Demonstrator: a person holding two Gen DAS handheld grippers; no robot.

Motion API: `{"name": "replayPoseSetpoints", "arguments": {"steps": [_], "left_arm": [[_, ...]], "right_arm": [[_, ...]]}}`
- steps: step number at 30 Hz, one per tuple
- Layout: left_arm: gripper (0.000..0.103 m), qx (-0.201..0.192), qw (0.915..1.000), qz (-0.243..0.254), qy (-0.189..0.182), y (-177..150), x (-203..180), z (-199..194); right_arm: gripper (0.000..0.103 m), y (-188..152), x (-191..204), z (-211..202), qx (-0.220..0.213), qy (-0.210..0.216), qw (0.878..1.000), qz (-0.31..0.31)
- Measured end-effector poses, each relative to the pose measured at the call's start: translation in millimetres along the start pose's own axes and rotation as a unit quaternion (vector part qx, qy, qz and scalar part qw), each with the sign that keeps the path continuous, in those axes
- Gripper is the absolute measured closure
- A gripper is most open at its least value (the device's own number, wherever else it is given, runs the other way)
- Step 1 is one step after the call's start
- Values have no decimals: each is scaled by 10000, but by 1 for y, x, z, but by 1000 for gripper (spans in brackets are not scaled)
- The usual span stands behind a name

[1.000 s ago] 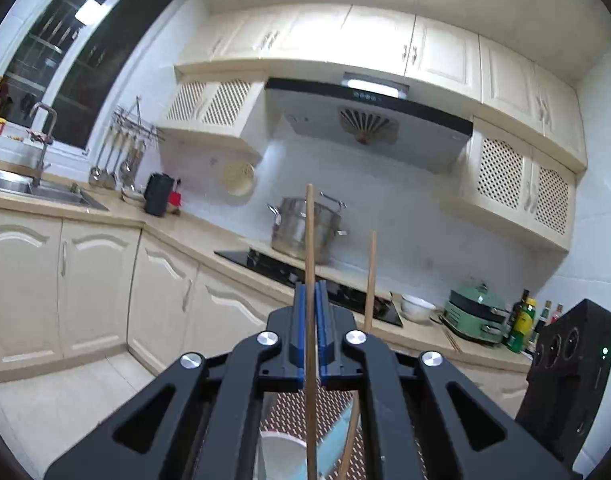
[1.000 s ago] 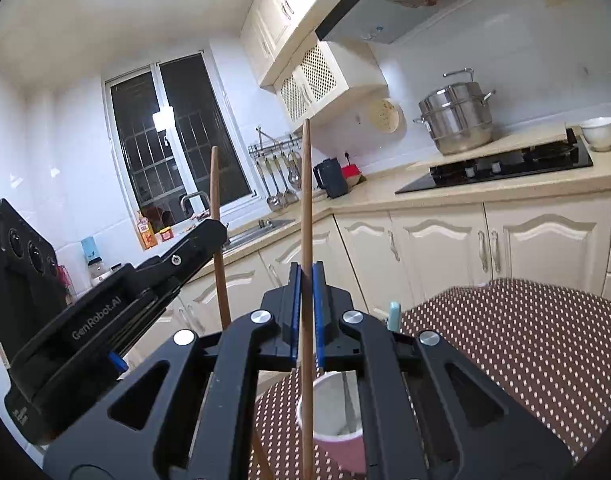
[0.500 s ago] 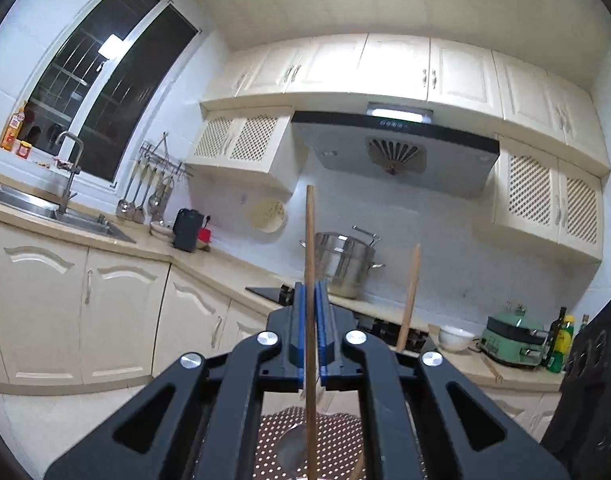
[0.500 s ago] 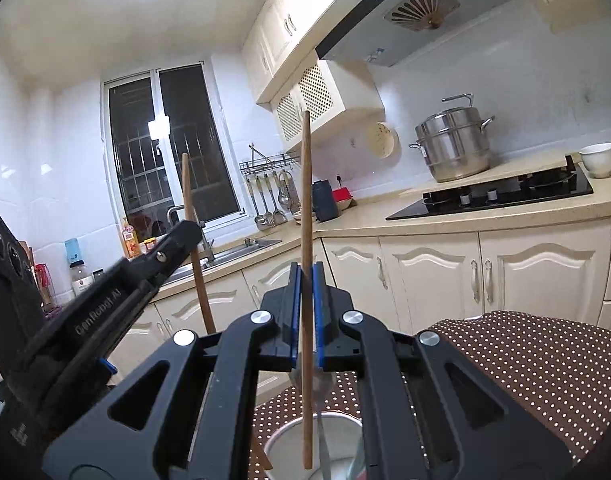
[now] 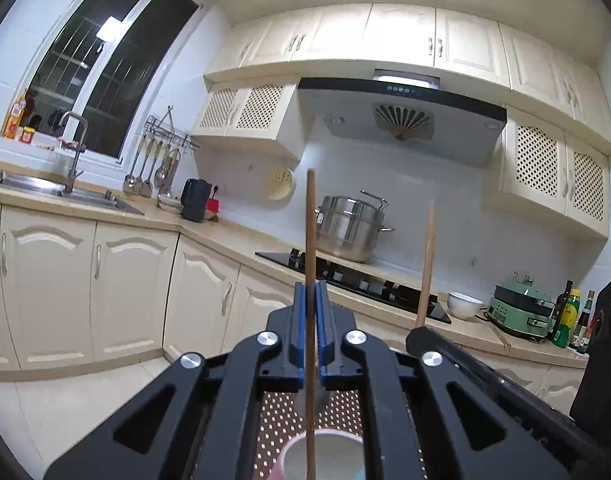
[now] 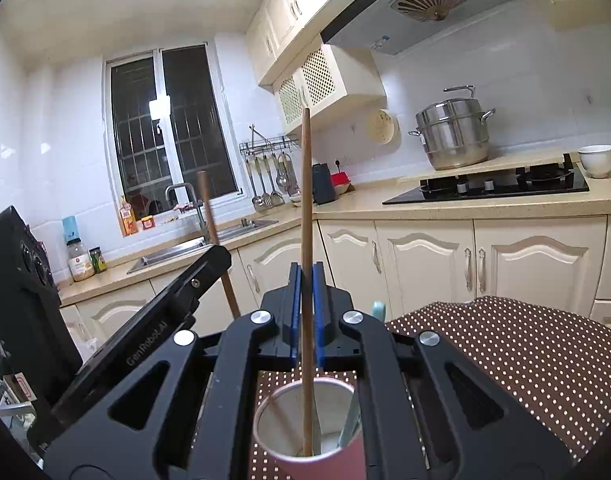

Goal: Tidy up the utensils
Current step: 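Lift both chopsticks upright and lower them into the pink cup, then open both tools to release the chopsticks into the cup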

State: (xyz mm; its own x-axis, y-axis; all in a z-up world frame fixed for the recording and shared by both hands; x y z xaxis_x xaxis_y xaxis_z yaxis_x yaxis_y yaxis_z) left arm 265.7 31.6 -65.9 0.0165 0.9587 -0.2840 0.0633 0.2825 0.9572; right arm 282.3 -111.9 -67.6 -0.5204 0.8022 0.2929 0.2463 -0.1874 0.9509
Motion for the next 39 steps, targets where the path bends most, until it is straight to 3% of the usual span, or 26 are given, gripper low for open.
{"name": "replayPoseSetpoints", "arguments": {"steps": [9, 15, 17, 19, 25, 33, 36, 39], "left_arm": [[98, 278, 9995, 143, -99, -11, -1, -18], [97, 454, 9988, -44, -161, -12, 2, -28], [90, 515, 9985, -22, -159, -13, 2, -32], [77, 557, 9983, -29, -164, -13, 3, -37], [67, 653, 9978, 94, -82, -12, 6, -50], [59, 1080, 9939, 205, 89, -14, 15, -61], [58, 1294, 9913, 249, 69, -15, 16, -64], [52, 1529, 9878, 281, 27, -15, 16, -68]], "right_arm": [[97, -8, 2, -15, 119, -145, 9998, -17], [97, -15, -3, -20, 236, -245, 9993, 142], [97, -19, -1, -21, 296, -281, 9991, 137], [97, -22, 0, -21, 364, -299, 9988, 127], [96, -30, 5, -25, 471, -376, 9981, 85], [96, -38, 11, -27, 753, -501, 9958, 135], [89, -37, 11, -31, 801, -545, 9951, 209], [74, -33, 14, -42, 748, -576, 9952, 244]]}}
Point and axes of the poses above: each gripper's, at about its wrist camera, not at the fingertips, and z roughly the way its jaws point, x to its left, y to its top, the point moved 4 cm from there along z, roughly the way its jaws point, and after that the axes turned 6 degrees about y, right-handed, at the moved point
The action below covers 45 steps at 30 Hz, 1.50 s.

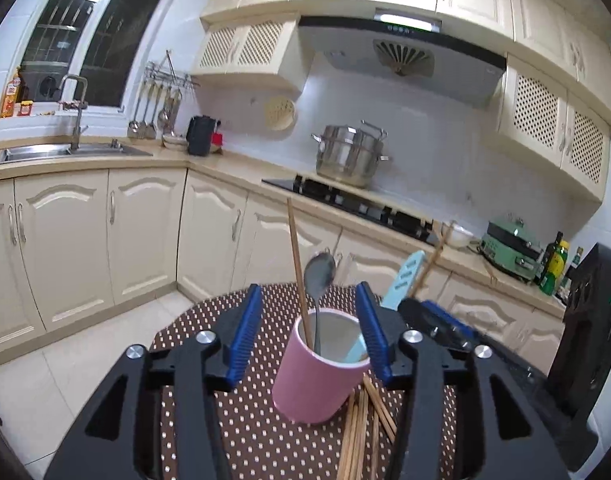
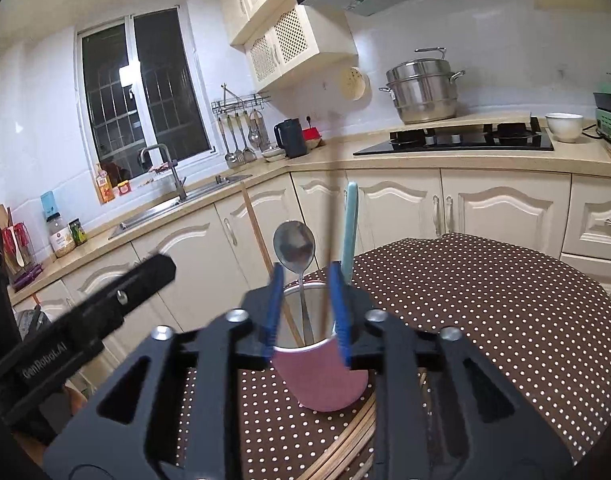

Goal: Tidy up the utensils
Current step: 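Open both tools to release the chopsticks into the cup, then move both tools back down toward the remaining utensils, then grasp another chopstick with the left tool while the right tool reaches the black-handled spoon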

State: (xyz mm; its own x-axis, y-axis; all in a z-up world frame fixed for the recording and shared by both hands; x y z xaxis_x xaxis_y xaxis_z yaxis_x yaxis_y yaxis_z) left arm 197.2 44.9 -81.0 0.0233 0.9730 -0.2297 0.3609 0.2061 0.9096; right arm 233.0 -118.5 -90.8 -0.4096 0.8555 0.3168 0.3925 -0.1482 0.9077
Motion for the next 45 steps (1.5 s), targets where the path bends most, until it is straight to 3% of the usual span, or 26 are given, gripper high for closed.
{"name": "replayPoseSetpoints", "arguments": {"steps": [5, 7, 11, 14, 19, 21, 24, 29, 45], "left_arm": [[49, 748, 9968, 212, -210, -12, -5, 4], [49, 1099, 9930, 294, -315, -21, -7, 9], [49, 1873, 9792, 756, -205, -46, -14, 26], [49, 2455, 9630, 1103, -155, -70, -21, 39], [49, 3022, 9429, 1402, -43, -99, -26, 54], [49, 3126, 9365, 1582, 145, -108, -27, 58], [49, 3346, 9267, 1705, 144, -119, -30, 64], [49, 3513, 9140, 2005, 302, -134, -36, 75], [49, 3427, 9052, 2481, 395, -143, -65, 91]], "right_arm": [[70, 4, -2, -20, -24, -57, 10000, -15], [59, 3, -8, -29, 12, -120, 9999, -1], [58, -2, -23, -44, 147, -261, 9995, 43], [58, -8, -37, -53, 342, -443, 9984, 96], [58, -27, -61, -58, 847, -741, 9933, 248], [58, -36, -72, -57, 1153, -825, 9894, 328], [58, -50, -82, -55, 1524, -899, 9833, 417], [58, -64, -91, -55, 1821, -880, 9780, 502], [57, -80, -99, -47, 2275, -837, 9684, 581]]}}
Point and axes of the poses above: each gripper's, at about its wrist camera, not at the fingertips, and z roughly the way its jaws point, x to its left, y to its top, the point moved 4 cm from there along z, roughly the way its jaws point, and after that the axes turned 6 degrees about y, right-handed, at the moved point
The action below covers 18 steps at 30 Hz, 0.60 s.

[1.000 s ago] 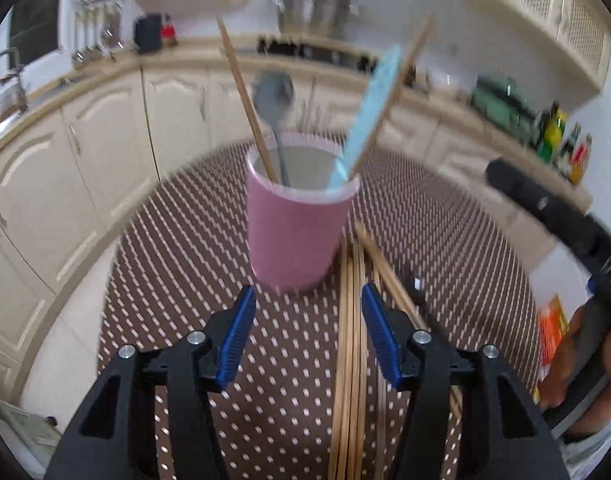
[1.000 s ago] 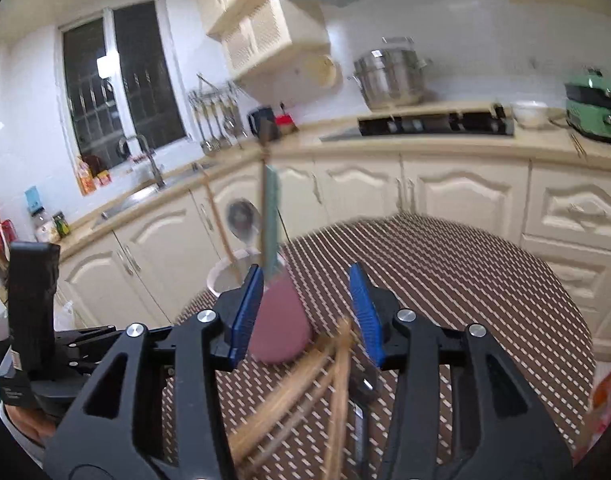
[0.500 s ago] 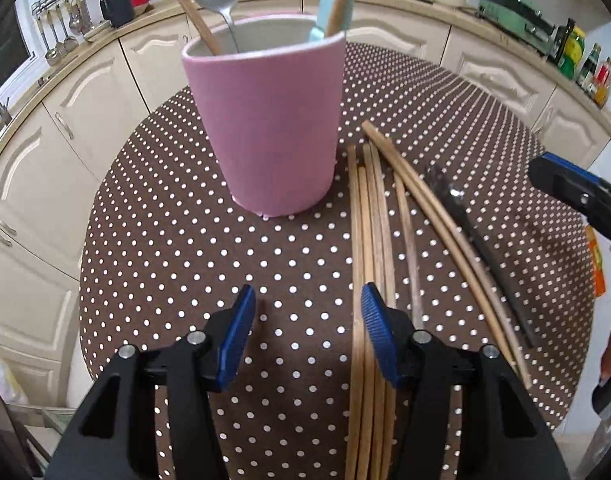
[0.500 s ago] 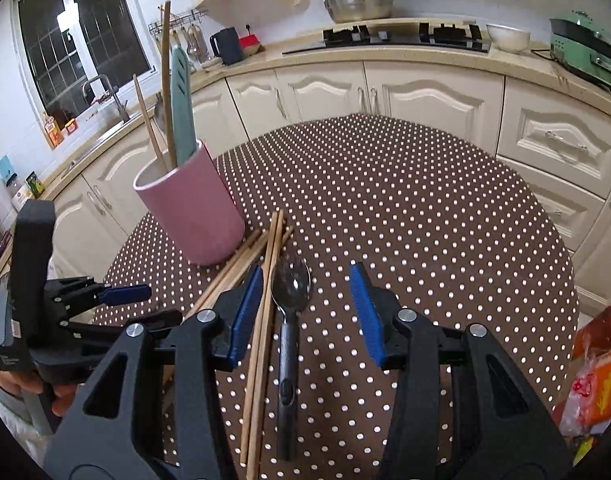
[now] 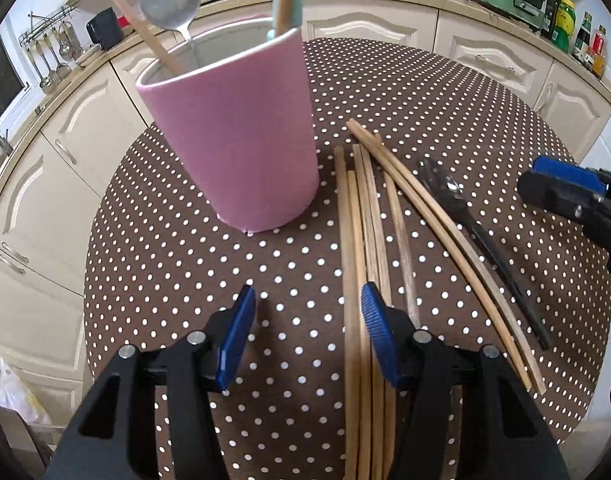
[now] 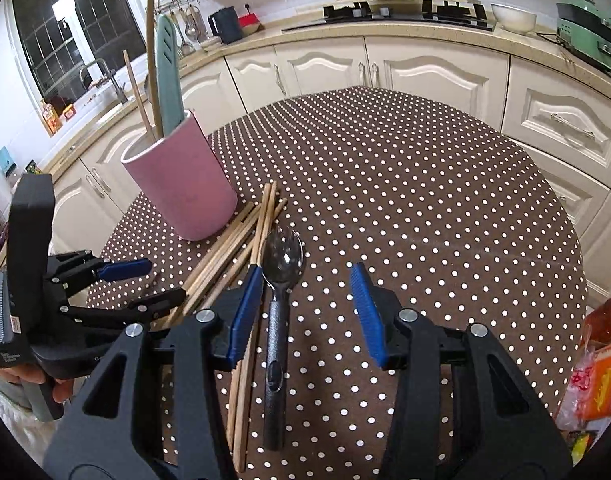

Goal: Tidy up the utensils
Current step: 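Grasp another chopstick with the left tool while the right tool reaches the black-handled spoon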

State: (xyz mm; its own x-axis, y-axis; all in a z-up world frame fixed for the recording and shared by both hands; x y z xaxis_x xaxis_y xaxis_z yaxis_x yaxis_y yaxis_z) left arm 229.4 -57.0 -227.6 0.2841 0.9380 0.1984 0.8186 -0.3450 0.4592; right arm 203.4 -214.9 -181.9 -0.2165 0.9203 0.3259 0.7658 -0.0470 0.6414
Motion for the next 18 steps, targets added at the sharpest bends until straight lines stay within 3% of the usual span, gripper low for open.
{"name": "replayPoseSetpoints", "arguments": {"steps": [2, 3, 5, 8, 9, 18], "left_arm": [[49, 132, 9997, -93, -155, 2, -1, 4], [56, 185, 9995, -121, -224, 3, -2, 6], [60, 195, 9992, -168, -318, 5, -4, 9], [78, 198, 9987, -245, -410, 8, -4, 10], [90, 206, 9984, -252, -454, 8, -5, 9], [91, 440, 9937, -664, -785, -10, 4, 3]], "right_arm": [[57, -1, -1, 2, 94, -54, 9999, -39], [57, -2, 0, 3, 147, -80, 9998, -46], [57, -2, 0, 6, 272, -65, 9996, -55], [57, -4, 3, 11, 482, -107, 9986, -171], [57, -4, 4, 13, 544, -106, 9982, -208], [57, -8, 12, 24, 858, -72, 9958, -316]]}}
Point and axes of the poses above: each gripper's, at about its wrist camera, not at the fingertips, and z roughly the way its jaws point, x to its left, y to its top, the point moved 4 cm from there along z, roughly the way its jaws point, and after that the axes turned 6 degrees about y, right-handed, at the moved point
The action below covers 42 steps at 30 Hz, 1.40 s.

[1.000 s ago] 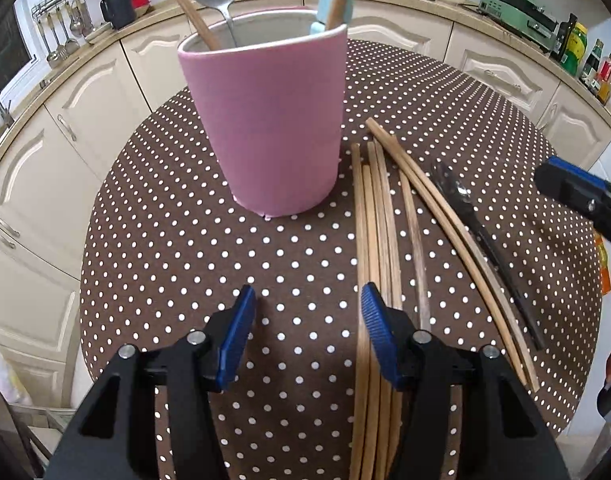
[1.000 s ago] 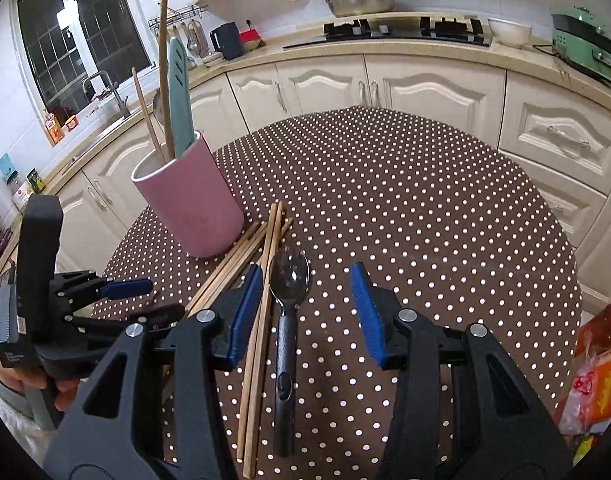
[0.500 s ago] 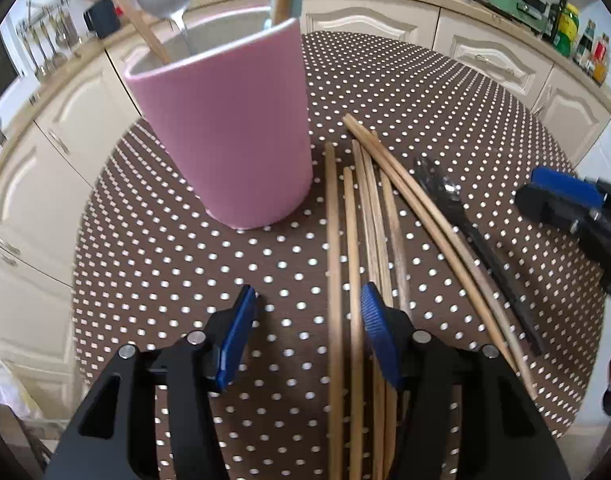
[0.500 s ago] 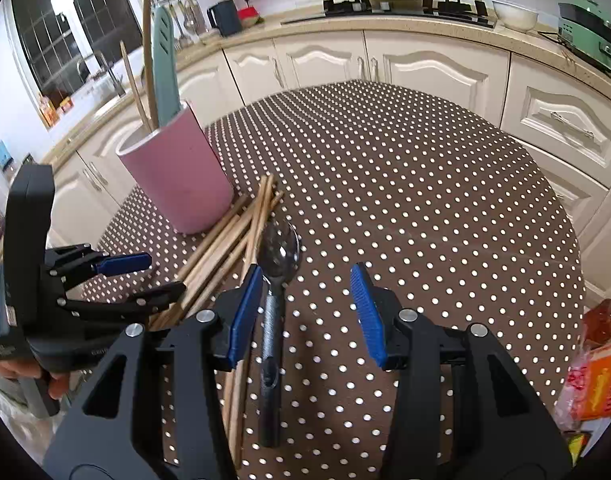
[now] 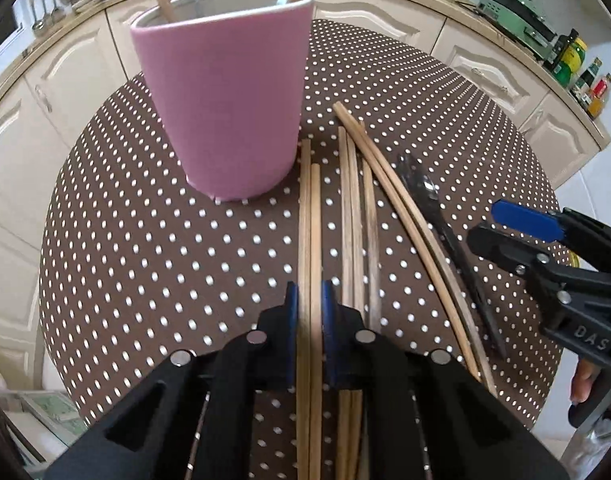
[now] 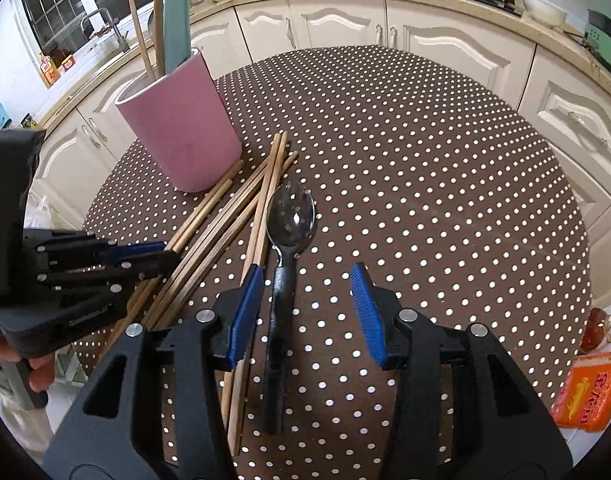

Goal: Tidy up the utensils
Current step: 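Grasp another chopstick with the left tool while the right tool reaches the black-handled spoon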

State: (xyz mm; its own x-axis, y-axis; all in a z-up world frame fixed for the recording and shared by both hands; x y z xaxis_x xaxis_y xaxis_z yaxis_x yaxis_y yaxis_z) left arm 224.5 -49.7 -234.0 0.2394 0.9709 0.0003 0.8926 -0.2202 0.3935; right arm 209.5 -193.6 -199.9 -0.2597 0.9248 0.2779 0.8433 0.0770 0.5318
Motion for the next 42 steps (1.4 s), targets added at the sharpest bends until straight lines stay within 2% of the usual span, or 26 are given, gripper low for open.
{"name": "replayPoseSetpoints", "arguments": {"steps": [1, 6, 11, 13, 16, 20, 27, 29, 31, 33, 35, 37, 39, 41, 42], "left_arm": [[91, 24, 10000, -34, -13, -2, -2, -1], [91, 235, 9966, -444, -656, -8, -4, -4], [88, 76, 9974, -467, -543, -11, 9, -15], [85, 95, 9979, -418, -481, -13, 14, -16], [85, 201, 9984, -382, -360, -17, 21, -12], [85, 157, 9990, -320, -288, -17, 23, -10], [86, 202, 9997, -125, 2, 16, 2, 4], [88, 165, 9998, -50, 98, 20, -3, 5], [97, 104, 9998, -44, 179, 28, -9, 10], [97, 67, 9998, -120, 138, 30, -9, 11], [97, -36, 9999, -118, 103, 30, -11, 10], [97, -76, 9998, -155, 65, 27, -12, 8], [97, -170, 9997, -147, 20, 20, -8, 3], [97, -314, 9994, -116, -18, 17, -9, -6], [97, -374, 9992, -119, -40, 13, -8, -14]], "right_arm": [[57, 0, 0, 1, 10, -7, 10000, 6], [57, -2, 3, 2, 80, 4, 10000, -40], [57, -3, 3, 0, 103, -13, 9999, -61], [57, -3, 1, 0, 106, -12, 9999, -46], [57, -4, 0, 0, 118, -3, 9999, -37], [57, -3, 4, 3, 174, -11, 9998, -89], [57, 1, 7, 15, 457, -106, 9988, -170], [57, 3, 6, 19, 576, -147, 9981, -160], [57, 5, 5, 22, 676, -219, 9973, -200], [58, 8, 6, 27, 807, -272, 9960, -258], [68, 11, 9, 34, 964, -340, 9942, -345], [70, 15, 12, 39, 1066, -398, 9926, -429], [77, 19, 12, 42, 1106, -452, 9916, -491], [89, 23, 13, 45, 1123, -470, 9913, -493], [90, 25, 12, 45, 1115, -437, 9918, -451]]}}
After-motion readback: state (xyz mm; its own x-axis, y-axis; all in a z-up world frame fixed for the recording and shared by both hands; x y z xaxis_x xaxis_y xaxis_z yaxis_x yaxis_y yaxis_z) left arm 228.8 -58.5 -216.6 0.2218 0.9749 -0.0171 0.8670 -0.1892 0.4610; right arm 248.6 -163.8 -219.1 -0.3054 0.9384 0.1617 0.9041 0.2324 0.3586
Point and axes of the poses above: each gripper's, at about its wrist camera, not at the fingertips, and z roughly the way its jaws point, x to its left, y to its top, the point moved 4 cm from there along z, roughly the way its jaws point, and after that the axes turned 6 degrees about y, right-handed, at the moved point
